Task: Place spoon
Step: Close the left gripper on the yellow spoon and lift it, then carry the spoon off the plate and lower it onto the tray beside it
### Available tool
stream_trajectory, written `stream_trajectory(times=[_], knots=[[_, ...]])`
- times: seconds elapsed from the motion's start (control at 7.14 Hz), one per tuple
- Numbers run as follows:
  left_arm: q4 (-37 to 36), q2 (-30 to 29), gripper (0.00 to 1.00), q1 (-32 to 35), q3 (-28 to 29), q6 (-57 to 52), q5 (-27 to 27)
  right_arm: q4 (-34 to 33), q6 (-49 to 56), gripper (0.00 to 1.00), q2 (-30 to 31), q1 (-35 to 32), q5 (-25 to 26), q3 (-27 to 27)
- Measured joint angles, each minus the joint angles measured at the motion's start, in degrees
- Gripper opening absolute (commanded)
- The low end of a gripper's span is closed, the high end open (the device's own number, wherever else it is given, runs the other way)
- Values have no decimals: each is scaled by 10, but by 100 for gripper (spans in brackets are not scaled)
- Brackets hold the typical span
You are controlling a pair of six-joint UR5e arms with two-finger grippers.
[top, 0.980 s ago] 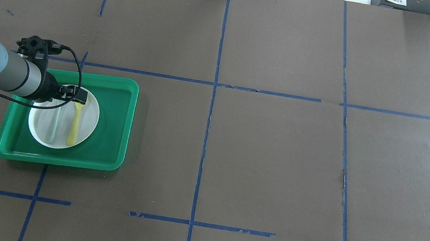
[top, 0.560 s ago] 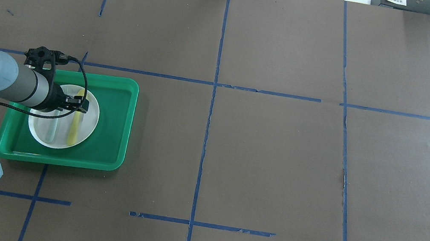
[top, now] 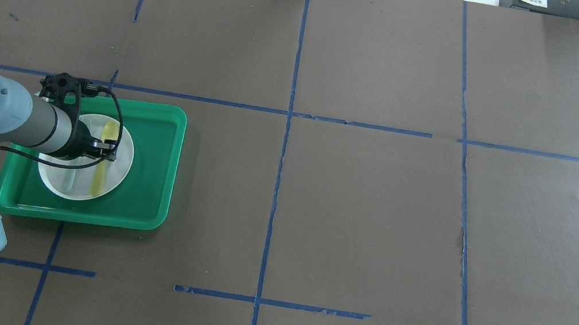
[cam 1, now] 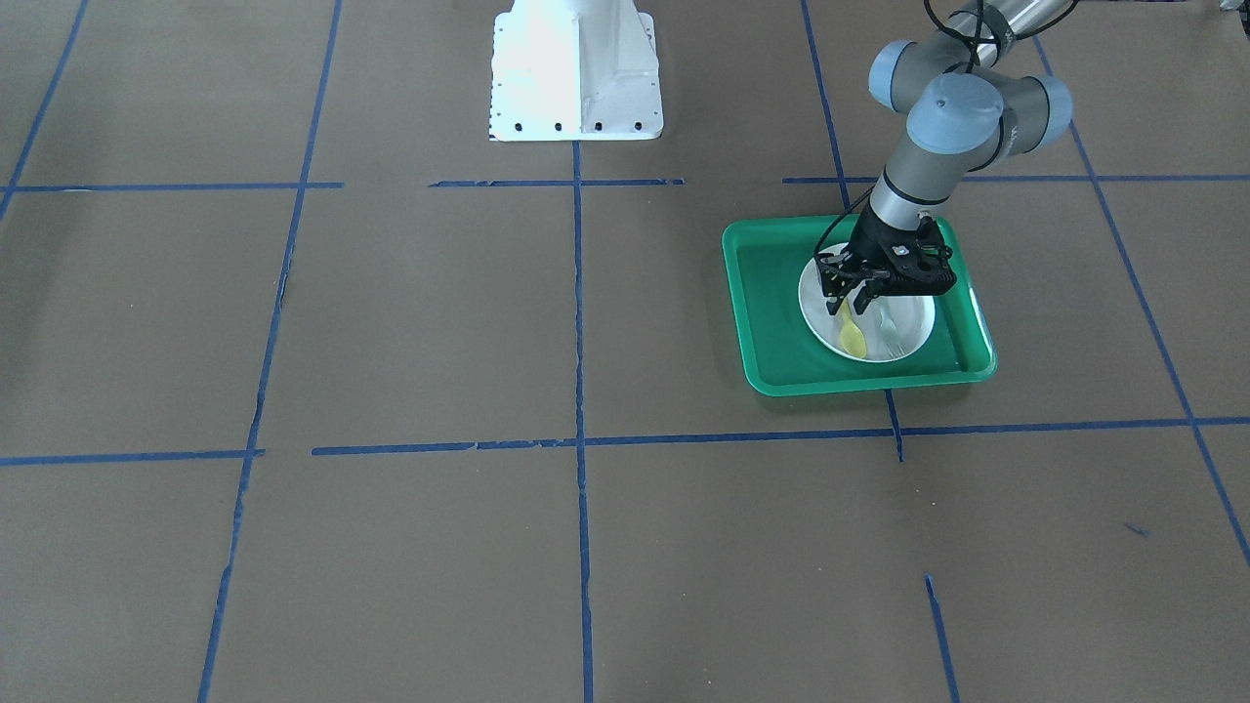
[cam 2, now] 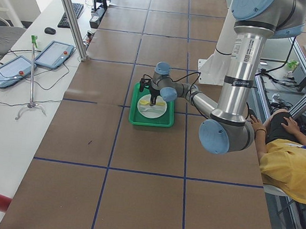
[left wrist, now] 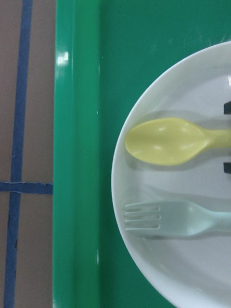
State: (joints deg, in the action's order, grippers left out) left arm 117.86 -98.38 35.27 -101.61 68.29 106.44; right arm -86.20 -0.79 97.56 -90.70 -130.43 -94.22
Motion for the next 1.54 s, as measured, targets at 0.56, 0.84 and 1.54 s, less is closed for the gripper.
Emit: stream_trajectory(times=[0.56, 0.84, 1.54], knots=[[-32, -8, 0, 2, -11, -1, 2, 0, 0, 100, 0, 0, 0, 0], [-72, -9, 0, 8, -50, -5, 4, 0, 0, 100, 0, 0, 0, 0], [-141, -105, 0, -4, -10, 34, 3, 0, 0, 100, 0, 0, 0, 0]])
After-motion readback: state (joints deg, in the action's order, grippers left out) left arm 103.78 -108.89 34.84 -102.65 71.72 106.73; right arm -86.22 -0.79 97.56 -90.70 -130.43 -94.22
